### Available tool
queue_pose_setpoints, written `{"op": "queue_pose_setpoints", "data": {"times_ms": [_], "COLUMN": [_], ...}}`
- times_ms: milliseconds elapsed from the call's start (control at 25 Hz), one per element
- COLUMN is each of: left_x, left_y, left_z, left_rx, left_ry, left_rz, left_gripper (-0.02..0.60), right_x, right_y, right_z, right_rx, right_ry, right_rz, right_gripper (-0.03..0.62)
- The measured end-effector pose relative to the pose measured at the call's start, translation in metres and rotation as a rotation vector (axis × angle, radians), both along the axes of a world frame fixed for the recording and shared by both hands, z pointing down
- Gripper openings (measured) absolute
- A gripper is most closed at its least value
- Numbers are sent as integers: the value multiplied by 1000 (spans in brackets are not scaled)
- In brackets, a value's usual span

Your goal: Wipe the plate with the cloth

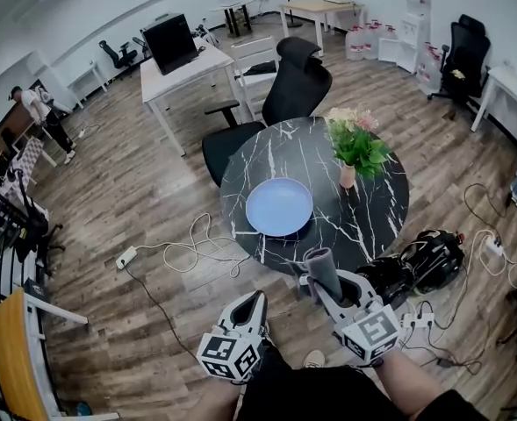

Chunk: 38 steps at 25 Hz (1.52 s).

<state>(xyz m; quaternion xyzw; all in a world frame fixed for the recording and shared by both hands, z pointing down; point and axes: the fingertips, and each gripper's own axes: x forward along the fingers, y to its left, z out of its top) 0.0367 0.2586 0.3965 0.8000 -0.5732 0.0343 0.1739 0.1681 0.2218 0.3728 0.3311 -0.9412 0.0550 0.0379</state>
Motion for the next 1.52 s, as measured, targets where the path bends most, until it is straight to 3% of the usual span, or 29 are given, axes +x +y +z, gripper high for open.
{"op": "queue_pose_setpoints", "data": {"times_ms": [360,760,1240,1400,1520], "left_x": [-20,-68,-134,-145,-151], "left_y": [-38,-112,-204,-231,-248], "left_z": [11,23,80,109,134], "left_rx": [-21,-44,-204,-309,-372], "left_ry": [2,16,69,138,135], "left_rz": [3,46,142,190,218], "left_gripper": [20,21,25,104,137], "right_x": [-14,-55,-116,-129,-136], "right_y": [-35,-105,-192,-217,-233], "right_z": [8,18,42,52,60], "right_rx": [-22,-48,-136,-166,-186], "right_ry": [6,18,64,75,82], "right_rz": [25,93,208,255,296], "right_gripper": [112,112,112,112,112]}}
